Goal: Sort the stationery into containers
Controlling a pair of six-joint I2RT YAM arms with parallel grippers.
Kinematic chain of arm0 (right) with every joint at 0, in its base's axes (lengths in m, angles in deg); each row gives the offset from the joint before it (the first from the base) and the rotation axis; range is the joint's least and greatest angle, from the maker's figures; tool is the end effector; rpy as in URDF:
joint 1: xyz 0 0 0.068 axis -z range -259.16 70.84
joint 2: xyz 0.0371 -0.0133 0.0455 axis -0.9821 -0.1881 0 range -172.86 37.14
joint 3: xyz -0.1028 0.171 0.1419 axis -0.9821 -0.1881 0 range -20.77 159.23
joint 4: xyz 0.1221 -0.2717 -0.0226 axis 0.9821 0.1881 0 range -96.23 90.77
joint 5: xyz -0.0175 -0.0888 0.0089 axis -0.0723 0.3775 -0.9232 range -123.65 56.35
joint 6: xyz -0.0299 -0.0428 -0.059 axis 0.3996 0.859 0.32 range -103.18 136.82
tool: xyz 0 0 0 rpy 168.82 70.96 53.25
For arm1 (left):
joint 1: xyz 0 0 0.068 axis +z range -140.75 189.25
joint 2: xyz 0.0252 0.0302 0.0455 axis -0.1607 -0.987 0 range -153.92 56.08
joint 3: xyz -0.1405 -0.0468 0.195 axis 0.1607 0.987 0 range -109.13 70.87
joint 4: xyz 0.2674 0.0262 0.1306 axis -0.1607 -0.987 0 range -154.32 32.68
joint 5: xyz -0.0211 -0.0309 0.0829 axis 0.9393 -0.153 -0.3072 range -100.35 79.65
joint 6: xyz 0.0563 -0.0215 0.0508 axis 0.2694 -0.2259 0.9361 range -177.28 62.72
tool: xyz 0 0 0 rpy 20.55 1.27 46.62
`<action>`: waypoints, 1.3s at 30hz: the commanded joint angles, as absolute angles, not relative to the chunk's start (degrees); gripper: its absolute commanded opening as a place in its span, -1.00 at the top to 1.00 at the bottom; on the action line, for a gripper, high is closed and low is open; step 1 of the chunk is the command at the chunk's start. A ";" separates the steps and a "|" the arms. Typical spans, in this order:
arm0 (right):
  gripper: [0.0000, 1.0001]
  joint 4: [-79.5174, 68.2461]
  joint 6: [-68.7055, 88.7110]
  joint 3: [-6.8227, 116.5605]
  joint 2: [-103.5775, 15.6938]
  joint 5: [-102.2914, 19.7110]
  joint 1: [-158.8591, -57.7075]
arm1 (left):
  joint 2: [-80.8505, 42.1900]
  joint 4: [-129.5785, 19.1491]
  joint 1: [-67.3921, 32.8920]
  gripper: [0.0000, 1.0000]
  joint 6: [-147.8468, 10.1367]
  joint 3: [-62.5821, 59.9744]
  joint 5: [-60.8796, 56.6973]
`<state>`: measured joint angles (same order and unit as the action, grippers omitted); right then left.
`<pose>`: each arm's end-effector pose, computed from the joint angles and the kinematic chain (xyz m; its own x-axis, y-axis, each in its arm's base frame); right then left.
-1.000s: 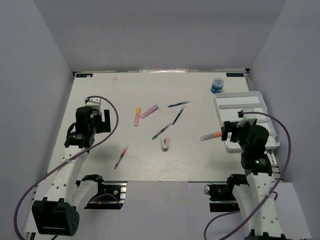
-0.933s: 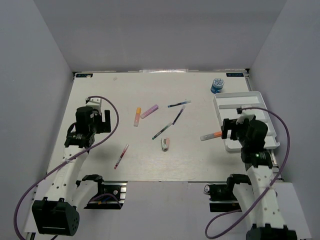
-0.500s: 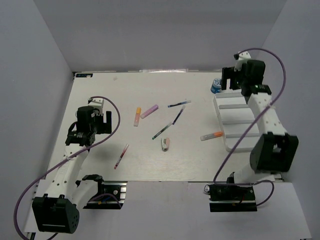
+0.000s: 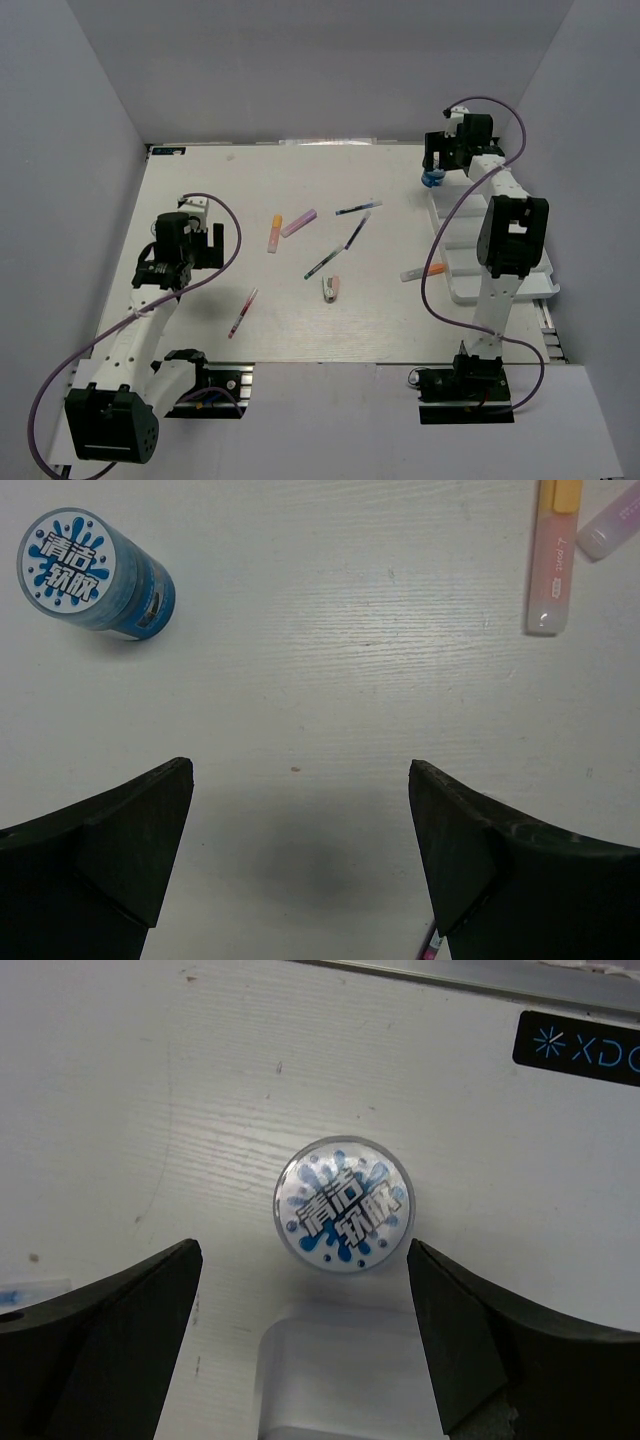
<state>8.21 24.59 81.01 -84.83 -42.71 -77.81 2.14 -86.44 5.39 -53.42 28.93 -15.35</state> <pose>0.5481 -0.0021 0.1909 -0.5486 -0.1207 -0.8273 -0.1823 0.9830 -0.0225 0.2786 -0.0129 0.2100 -0.6545 0.1112 -0.7478 0.0456 0.9931 0.1077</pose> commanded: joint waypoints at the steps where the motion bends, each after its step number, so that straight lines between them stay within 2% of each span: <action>1: -0.78 4.84 25.17 87.16 -86.78 -41.82 -77.75 | 1.50 -86.67 5.56 -0.96 -53.14 27.80 -14.75; 26: -0.76 4.49 26.66 91.38 -96.10 -41.91 -77.75 | -0.09 -86.76 5.56 -0.96 -53.06 27.36 -14.13; 30: -0.50 4.23 26.84 91.73 -96.81 -41.65 -77.66 | -0.35 -86.85 5.56 -0.96 -52.97 27.18 -14.13; 32: -0.29 3.88 26.84 91.74 -96.90 -41.47 -77.66 | -0.61 -86.76 5.56 -0.96 -53.06 27.27 -14.13; 39: 0.07 4.14 26.49 92.00 -95.67 -42.35 -77.84 | -0.79 -86.76 5.56 -0.96 -52.79 27.18 -13.87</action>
<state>5.89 26.31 89.27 -96.33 -41.35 -77.79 -0.89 -86.88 5.39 -53.20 28.91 -14.89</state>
